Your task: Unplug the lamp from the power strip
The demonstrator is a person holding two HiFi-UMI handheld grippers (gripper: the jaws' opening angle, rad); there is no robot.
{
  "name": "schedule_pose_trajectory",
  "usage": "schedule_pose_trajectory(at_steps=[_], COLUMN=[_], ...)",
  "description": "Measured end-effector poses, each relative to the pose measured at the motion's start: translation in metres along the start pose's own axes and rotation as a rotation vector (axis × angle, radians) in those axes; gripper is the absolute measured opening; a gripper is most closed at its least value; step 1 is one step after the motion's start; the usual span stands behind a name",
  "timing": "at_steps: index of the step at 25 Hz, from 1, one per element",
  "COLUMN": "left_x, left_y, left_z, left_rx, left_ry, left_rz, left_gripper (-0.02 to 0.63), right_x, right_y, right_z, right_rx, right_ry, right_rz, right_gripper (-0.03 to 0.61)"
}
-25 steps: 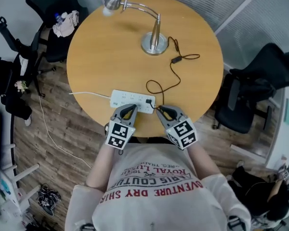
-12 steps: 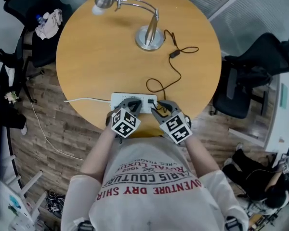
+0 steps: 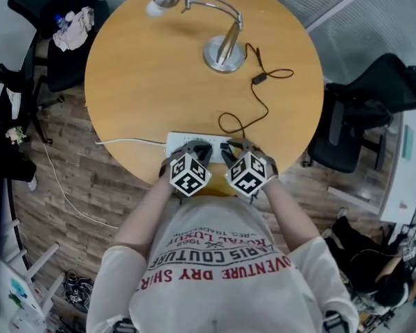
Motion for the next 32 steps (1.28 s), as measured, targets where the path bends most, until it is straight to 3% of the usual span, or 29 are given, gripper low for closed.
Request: schedule_pose_trajectory(at_steps=[7,16,32], left_x=[0.001,0.0,0.004], left_y=[-0.006,-0.001,-0.004], left_z=[-0.004,-0.001,-0.005], left_rx=[-0.06,-0.009,-0.121], left_ry=[-0.046,-0.013,-0.029], left_rz=[0.068,0.014,0.005], left_gripper=[0.031,0.031,0.029], right_x=[0.015,0.015,0.01], right_y=[-0.003,0.0,-0.001], right_z=[-0.008,-0.015,-0.018], right_rx=[-0.217,-0.264,-0.286], right_ry=[-0.11,-0.156,-0.202], right_rz=[-0.035,-0.1,-0.097], right_gripper=[0.089,0.078,0.072])
Point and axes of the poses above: the fingertips, and each gripper's own axes: x forward along the fingers, y to its right, z out of its underside, the point moved 9 cm from there along -x, backward along the fingers, and after that the axes turned 7 degrees about -x, right-handed, at the moved point
